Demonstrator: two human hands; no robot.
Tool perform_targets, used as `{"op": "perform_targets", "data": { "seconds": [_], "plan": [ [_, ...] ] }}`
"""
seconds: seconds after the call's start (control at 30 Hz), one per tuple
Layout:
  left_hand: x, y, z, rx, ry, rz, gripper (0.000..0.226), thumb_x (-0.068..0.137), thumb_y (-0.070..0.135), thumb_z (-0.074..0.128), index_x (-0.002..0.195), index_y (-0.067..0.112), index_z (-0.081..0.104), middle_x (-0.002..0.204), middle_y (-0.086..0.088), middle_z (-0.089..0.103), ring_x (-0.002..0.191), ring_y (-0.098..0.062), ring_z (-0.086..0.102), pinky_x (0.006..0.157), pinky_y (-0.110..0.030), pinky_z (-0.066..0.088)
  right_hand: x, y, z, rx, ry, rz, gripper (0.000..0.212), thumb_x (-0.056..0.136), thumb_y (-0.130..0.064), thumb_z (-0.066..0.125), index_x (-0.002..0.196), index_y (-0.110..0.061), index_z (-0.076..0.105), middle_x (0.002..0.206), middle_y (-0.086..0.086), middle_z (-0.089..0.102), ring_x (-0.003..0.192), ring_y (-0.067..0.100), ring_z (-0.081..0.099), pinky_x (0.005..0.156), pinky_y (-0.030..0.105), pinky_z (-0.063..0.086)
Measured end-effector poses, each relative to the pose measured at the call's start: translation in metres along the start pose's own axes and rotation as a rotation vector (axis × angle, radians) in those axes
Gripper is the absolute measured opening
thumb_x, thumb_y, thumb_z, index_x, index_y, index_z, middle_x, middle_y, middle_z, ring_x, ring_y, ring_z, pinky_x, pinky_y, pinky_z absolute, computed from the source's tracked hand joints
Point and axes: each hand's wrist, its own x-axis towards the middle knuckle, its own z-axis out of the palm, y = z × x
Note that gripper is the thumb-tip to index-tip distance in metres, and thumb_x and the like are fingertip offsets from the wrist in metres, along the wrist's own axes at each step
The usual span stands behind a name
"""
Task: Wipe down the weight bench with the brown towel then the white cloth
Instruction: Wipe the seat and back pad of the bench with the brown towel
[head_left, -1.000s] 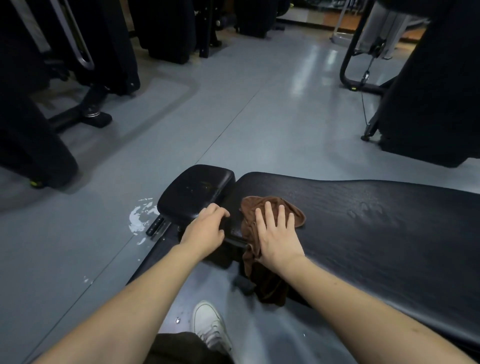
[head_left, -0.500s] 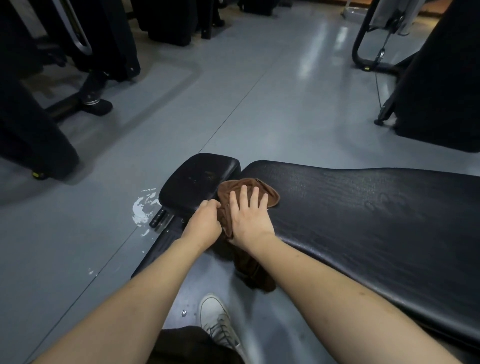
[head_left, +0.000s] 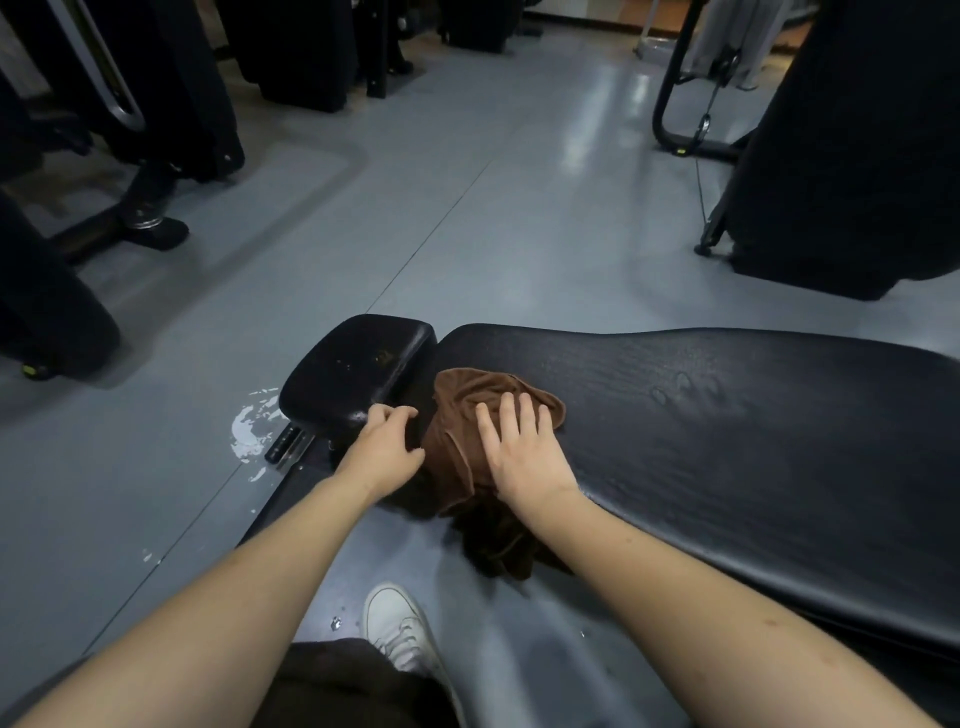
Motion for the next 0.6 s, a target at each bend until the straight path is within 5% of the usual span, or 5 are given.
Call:
{"op": "perform_targets", "data": {
  "seconds": [0.17,0.43,0.6],
  "plan": [
    [-0.011,0.023,0.009,0.083,-0.015,0.125,0.065,0.092,0.04,0.064,0.15,0.032,0.037,0.158,0.007,0.022,0.145,-0.021,0.023,0.112,-0.042,0.037,-0.034,0.029,0.001,0.002,-0.028,0.044,0.081,0.103,-0.036,0.046,0.159,-0.006,-0.006,0.162,0.033,0.006,0.149,0.052,0.01,0.12,0.06,0.017],
    [-0.015,0.045,0.025,0.173,-0.084,0.246,0.089,0.086,0.057,0.067,0.157,0.026,0.023,0.164,0.008,0.011,0.152,-0.016,0.009,0.122,-0.04,0.024,-0.092,0.064,-0.002,0.037,-0.068,0.143,0.088,0.099,-0.041,0.052,0.159,-0.007,-0.003,0.162,0.033,0.006,0.148,0.053,0.01,0.12,0.06,0.016],
    [-0.014,0.037,0.022,0.2,-0.084,0.275,0.085,0.087,0.048,0.07,0.156,0.032,0.023,0.163,0.014,0.012,0.151,-0.013,0.013,0.117,-0.04,0.033,-0.143,0.095,0.004,0.031,-0.075,0.196,0.11,0.07,-0.051,0.081,0.156,-0.004,0.029,0.152,0.037,0.033,0.137,0.056,0.034,0.11,0.063,0.034]
  ]
}}
